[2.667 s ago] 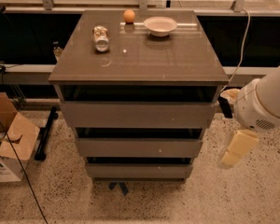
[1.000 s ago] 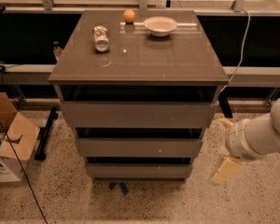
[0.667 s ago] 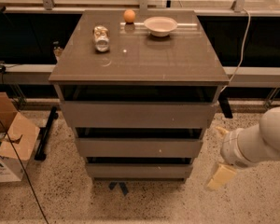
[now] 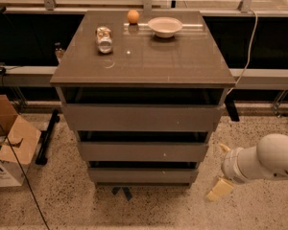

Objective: Open bottom drawer

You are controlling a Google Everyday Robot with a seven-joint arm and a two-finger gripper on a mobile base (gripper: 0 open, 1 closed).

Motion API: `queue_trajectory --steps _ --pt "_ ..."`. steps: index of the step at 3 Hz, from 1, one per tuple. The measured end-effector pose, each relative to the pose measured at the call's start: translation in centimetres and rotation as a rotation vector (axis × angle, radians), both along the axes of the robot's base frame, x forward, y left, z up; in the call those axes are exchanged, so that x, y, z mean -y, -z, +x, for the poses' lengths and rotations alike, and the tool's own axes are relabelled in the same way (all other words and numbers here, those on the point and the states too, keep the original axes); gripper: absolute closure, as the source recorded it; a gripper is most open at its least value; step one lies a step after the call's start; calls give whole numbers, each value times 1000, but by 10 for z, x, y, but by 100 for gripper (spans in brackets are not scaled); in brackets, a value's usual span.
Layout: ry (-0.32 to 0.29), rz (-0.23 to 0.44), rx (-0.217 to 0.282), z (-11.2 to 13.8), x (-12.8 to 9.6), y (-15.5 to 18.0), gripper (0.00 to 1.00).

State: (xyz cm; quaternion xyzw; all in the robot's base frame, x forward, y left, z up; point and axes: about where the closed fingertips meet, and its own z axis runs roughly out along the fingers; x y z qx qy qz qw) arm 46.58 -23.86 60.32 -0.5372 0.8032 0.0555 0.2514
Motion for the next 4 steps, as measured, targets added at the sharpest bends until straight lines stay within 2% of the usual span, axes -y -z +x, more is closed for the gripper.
queue_trajectory --steps 1,2,3,4 --pt "53 62 -29 14 16 50 0" --pt "52 72 -63 11 10 71 0" --pt "53 44 -90 14 5 85 0" --pt "44 48 -110 20 3 120 0"
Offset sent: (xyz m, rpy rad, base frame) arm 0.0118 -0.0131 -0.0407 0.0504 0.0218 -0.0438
